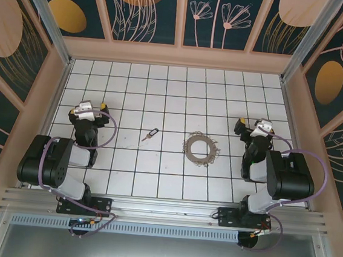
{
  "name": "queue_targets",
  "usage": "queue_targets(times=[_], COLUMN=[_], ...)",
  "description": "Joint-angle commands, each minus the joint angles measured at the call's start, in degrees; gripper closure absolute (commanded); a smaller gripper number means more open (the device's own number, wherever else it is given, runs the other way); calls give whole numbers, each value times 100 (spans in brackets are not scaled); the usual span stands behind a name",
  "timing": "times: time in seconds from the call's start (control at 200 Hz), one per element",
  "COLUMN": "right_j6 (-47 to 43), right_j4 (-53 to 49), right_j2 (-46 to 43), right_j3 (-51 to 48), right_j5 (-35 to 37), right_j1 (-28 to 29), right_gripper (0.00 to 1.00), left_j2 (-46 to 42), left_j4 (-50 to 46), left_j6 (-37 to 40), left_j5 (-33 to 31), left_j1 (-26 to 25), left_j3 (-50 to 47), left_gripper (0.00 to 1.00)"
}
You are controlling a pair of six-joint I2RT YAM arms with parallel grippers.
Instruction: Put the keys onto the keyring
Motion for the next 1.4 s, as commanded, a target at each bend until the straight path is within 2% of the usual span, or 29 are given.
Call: queue_targets(times=[0.0,1.281,1.316,1.396], right_j6=[4,73,127,85], right_j4=[316,352,375,809], right_j2=[52,46,-17,-89], right_j3=[-36,-61,-108,-375], right_j5=[141,235,421,352], right_j1=[28,-1,14,22], right_gripper=[1,1,1,1], left_j2=[27,14,-30,-234], left_j4=[173,189,58,-433], left_j6=[-60,-60,-5,90], left_j5=[56,95,236,451], left_j1=[35,38,42,38], left_j3=[-47,-49,-6,168], left_gripper=[1,1,1,1])
